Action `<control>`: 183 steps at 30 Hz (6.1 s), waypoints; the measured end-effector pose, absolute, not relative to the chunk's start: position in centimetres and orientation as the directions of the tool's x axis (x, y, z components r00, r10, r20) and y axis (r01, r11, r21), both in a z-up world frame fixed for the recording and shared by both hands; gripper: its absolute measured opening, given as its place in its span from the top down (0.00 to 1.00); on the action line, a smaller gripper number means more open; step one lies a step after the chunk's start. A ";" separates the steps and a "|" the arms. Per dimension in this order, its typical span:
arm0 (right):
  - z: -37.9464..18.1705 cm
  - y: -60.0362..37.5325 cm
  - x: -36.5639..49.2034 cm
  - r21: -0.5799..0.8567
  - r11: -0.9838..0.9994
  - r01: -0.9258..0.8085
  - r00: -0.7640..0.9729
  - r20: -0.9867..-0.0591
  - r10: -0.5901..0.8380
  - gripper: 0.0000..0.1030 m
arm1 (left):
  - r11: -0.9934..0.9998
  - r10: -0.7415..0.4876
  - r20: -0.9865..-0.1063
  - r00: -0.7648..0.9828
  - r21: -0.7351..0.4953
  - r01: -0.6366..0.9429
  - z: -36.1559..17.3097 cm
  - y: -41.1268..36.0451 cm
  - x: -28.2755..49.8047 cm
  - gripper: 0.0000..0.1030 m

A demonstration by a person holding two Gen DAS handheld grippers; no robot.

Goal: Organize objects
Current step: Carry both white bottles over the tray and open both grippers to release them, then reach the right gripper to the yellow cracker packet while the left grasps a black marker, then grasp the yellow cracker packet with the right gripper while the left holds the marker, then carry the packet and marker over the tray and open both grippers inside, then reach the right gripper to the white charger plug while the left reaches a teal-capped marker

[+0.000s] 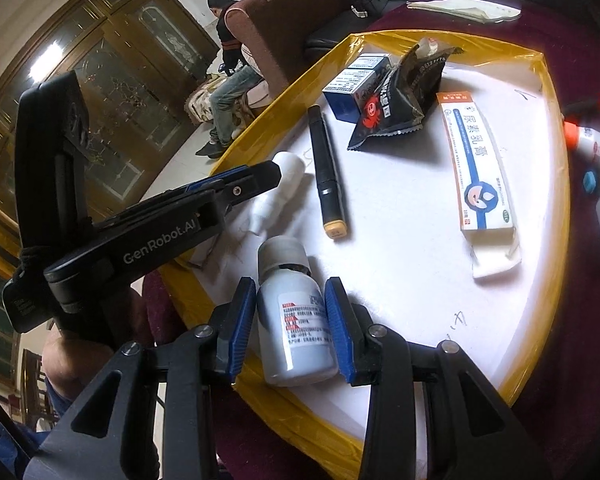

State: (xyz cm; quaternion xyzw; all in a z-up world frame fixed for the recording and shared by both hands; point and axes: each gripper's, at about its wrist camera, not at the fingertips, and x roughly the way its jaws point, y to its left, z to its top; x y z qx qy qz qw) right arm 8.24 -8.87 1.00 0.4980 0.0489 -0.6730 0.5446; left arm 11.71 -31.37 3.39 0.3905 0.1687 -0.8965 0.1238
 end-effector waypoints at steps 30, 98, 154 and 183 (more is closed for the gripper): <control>6.8 3.7 -2.1 0.569 -0.550 0.612 -0.154 -0.596 -0.788 0.63 | -0.981 0.068 -0.755 -0.652 -0.170 0.094 7.6 -21.2 7.2 0.77; 2.0 11.1 -11.5 0.534 -0.751 0.388 -0.346 -0.671 -0.656 0.58 | -0.928 0.337 -0.759 -0.557 -0.369 -0.058 5.5 -12.6 -1.5 0.88; 3.5 -12.3 -9.8 0.257 -0.713 0.652 -0.221 -0.835 -0.503 0.58 | -0.890 0.199 -0.780 -0.593 -0.398 0.225 2.7 -25.6 3.2 0.88; 4.7 -10.7 -9.5 0.317 -0.687 0.654 -0.199 -0.804 -0.561 0.50 | -0.887 0.205 -0.780 -0.591 -0.404 0.225 3.3 -24.9 4.0 0.88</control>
